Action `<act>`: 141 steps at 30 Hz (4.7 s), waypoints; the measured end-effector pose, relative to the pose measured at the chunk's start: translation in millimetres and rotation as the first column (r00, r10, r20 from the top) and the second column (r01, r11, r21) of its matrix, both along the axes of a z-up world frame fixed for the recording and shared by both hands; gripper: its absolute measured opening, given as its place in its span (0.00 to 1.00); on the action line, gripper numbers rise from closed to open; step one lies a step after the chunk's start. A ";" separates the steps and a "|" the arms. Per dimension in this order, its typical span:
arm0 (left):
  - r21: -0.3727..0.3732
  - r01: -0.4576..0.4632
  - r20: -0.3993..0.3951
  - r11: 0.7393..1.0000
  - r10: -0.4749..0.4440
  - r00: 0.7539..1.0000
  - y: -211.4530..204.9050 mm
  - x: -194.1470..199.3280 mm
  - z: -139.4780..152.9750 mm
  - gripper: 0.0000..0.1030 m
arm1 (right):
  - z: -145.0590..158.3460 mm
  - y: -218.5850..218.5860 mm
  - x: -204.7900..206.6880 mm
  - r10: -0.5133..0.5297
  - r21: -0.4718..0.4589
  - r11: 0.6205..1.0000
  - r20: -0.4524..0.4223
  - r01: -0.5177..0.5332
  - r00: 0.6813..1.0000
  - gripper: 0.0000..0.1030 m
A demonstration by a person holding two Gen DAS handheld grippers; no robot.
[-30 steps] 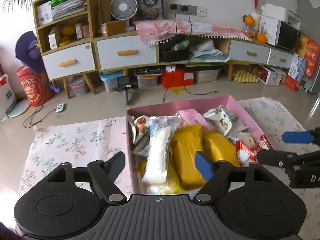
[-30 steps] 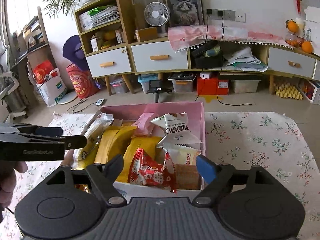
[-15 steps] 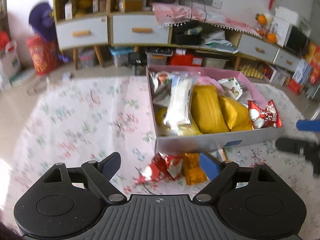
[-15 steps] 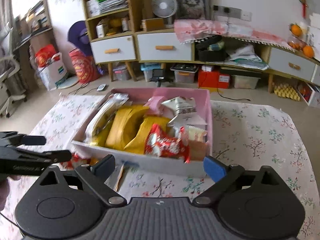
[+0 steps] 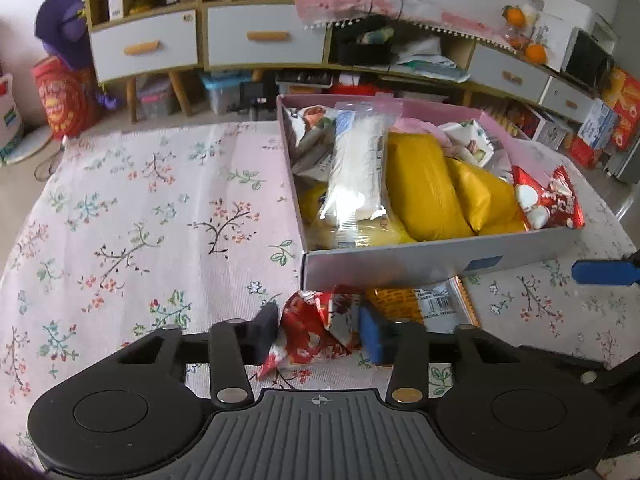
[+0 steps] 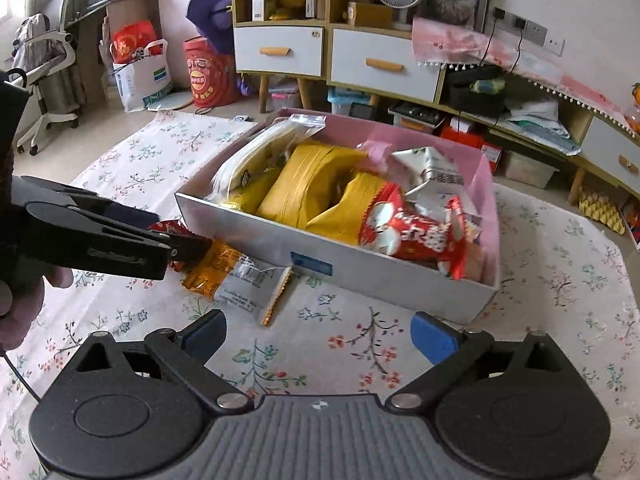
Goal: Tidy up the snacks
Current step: 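Grasp the red-and-white candy wrapper with the left tool, then grasp the orange-and-white wafer packet with the right tool while the left tool holds the wrapper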
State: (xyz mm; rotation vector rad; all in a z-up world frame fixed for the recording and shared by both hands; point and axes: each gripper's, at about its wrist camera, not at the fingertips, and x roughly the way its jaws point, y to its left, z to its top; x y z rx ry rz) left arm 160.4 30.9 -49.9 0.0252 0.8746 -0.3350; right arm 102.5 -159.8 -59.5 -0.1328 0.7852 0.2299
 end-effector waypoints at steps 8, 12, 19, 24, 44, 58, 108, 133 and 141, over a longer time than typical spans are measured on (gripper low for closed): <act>0.009 0.016 -0.009 1.000 -0.016 1.000 14.3 -5.0 6.4 0.31 | -8.1 13.7 8.5 -0.018 0.039 0.999 -0.033 0.019 0.999 0.80; 0.024 0.009 -0.004 1.000 -0.009 1.000 30.2 -8.2 8.7 0.31 | -11.5 25.1 10.2 -0.019 0.034 0.999 -0.042 0.021 0.999 0.80; 0.059 0.015 -0.010 0.998 -0.015 1.000 53.9 -16.5 6.2 0.31 | -22.0 44.0 20.6 -0.091 0.099 0.990 -0.081 0.098 0.993 0.80; 0.067 0.026 -0.010 0.997 -0.026 1.000 60.3 -20.2 6.2 0.31 | -28.3 59.5 26.7 -0.170 0.090 0.981 -0.043 0.174 0.984 0.83; 0.050 0.248 0.052 0.968 -0.250 0.967 54.1 -58.2 -0.4 0.36 | -25.6 60.9 -2.9 0.086 -0.052 0.995 -0.011 -0.087 0.996 0.45; 0.155 0.340 0.029 0.927 -0.348 0.937 25.9 -76.8 -5.0 0.74 | -26.0 27.5 -38.5 0.145 -0.082 0.985 -0.056 -0.149 0.988 0.58; 0.194 0.308 -0.032 0.931 -0.308 0.951 3.2 -70.1 -0.5 0.33 | -11.5 35.6 -21.0 0.170 -0.042 0.984 -0.066 -0.173 0.983 0.56; 0.205 0.276 -0.014 0.939 -0.279 0.960 1.6 -69.5 7.7 0.33 | -8.0 51.6 -18.8 0.199 -0.066 0.977 -0.064 -0.203 0.978 0.23; 0.209 0.281 -0.008 0.937 -0.286 0.958 -14.5 -69.3 9.9 0.33 | 4.3 42.4 -21.6 0.199 -0.053 0.978 -0.029 -0.200 0.980 0.00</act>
